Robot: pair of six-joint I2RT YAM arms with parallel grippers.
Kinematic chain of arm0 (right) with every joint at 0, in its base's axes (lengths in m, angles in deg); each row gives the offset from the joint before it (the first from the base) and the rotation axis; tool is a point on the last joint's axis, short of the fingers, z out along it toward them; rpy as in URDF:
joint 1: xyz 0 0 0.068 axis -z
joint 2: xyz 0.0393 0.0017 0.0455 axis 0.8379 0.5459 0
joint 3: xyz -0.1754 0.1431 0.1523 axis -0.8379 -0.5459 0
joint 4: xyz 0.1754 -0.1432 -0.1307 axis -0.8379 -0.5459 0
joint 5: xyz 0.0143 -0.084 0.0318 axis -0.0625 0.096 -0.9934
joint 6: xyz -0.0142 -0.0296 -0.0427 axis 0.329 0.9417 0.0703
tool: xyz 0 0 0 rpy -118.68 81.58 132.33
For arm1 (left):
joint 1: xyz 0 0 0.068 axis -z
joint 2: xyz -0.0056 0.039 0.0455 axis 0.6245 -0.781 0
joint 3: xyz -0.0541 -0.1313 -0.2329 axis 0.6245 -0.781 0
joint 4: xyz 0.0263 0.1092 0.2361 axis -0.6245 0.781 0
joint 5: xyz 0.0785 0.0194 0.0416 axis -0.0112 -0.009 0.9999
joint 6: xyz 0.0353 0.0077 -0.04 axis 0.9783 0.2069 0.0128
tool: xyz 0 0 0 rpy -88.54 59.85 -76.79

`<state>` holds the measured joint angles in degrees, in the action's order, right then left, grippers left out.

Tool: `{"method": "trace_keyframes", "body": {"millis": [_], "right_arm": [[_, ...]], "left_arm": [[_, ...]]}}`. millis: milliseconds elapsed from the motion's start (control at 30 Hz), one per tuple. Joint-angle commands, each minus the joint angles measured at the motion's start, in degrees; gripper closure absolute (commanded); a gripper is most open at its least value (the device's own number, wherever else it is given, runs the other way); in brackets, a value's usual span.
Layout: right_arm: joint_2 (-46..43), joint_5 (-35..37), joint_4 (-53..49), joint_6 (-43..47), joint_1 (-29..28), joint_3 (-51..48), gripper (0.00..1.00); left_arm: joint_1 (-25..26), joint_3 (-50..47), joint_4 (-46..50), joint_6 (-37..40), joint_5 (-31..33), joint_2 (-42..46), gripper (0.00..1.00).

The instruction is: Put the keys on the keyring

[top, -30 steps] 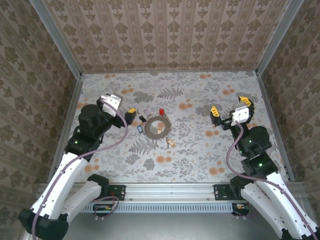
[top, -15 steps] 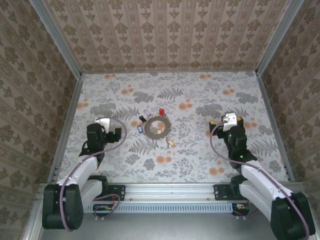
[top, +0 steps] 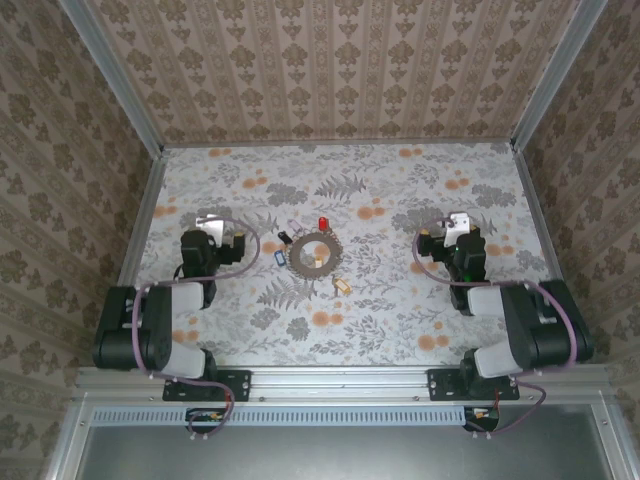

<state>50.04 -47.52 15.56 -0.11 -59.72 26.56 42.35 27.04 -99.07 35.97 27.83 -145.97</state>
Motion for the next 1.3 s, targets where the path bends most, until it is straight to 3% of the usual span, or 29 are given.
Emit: {"method": "trace_keyframes", "body": {"millis": [0,33,200,1267], "right_arm": [[1.78,-1.53,-1.15,-1.69,0.50,3.69,0.00],[2.34,-2.22,-3.84,-1.91,0.73,5.89,0.01],[2.33,0.17,-5.51,-4.17,1.75,6.77,0.00],[2.35,-1.31,-5.17,-3.76,1.91,6.60,0.01]], "left_arm": [[-1.85,1.27,-7.36,-0.16,-1.87,-4.51,0.00],[-2.11,2.48,-3.58,-0.99,-2.24,-3.52,0.00],[-2.83,3.15,-3.08,-2.55,-0.63,-4.03,0.00],[-2.65,2.71,-3.92,-2.38,-0.43,-3.76,0.00]]}}
